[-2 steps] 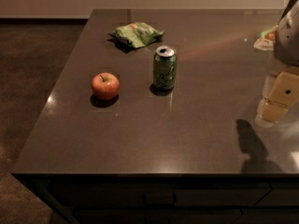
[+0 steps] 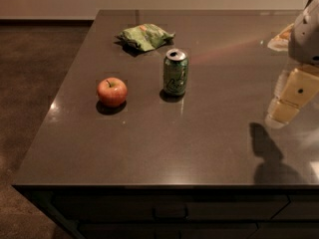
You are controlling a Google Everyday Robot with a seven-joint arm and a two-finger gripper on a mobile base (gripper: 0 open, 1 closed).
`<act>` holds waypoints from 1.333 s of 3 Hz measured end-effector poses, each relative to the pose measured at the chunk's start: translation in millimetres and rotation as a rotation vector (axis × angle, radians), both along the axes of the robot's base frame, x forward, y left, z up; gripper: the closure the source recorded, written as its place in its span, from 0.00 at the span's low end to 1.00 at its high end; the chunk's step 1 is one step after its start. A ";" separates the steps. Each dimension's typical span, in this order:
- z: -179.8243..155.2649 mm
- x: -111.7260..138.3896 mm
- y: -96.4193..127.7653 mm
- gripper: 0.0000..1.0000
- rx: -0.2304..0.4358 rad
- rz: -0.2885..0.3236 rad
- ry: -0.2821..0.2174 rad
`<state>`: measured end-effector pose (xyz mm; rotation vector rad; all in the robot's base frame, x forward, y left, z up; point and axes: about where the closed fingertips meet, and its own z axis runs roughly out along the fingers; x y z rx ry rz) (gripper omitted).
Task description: Knock green can over
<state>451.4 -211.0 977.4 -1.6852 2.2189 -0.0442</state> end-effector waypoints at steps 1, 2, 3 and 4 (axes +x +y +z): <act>-1.8 34.1 18.8 0.00 0.100 -0.005 -0.017; -7.6 79.8 52.5 0.00 0.159 -0.006 -0.088; -16.4 111.4 74.5 0.00 0.189 -0.036 -0.144; -39.8 147.8 101.4 0.00 0.239 -0.086 -0.162</act>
Offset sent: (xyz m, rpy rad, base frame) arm 0.1272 0.0811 -0.0119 0.2005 -0.1816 -0.0163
